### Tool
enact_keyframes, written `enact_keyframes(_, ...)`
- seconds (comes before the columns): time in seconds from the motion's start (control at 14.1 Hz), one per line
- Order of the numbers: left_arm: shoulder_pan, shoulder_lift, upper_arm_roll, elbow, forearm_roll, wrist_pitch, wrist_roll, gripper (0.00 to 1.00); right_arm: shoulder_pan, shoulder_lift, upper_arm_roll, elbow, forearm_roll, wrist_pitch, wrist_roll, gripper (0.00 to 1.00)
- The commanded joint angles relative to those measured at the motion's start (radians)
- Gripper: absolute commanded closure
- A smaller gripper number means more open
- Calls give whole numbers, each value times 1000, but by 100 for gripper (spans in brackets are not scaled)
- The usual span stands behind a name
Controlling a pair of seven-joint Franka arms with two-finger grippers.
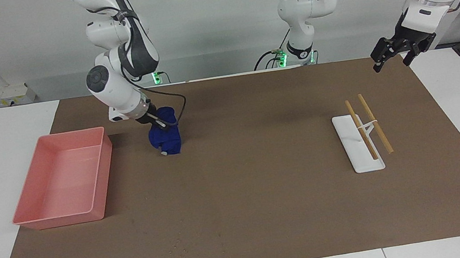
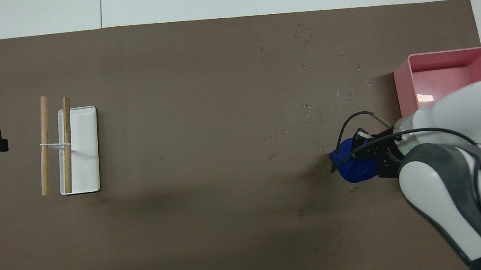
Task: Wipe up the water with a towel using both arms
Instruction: 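Carry the blue cloth into the pink bin with the right gripper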
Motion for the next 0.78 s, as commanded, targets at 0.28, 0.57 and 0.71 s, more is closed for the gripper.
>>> enact_keyframes(0.28, 15, -16, -38, -19, -13, 5, -15, 0, -186, 67, 8, 296, -177, -111, -237, 100)
enact_keyframes(0.57, 4, -12, -37, -22, -13, -6, -13, 0, -313, 101, 9, 282, -285, -10, -542, 100)
enact_keyframes(0.71, 10, -13, -37, -22, -13, -10, -15, 0, -387, 130, 9, 250, -285, -3, -656, 100)
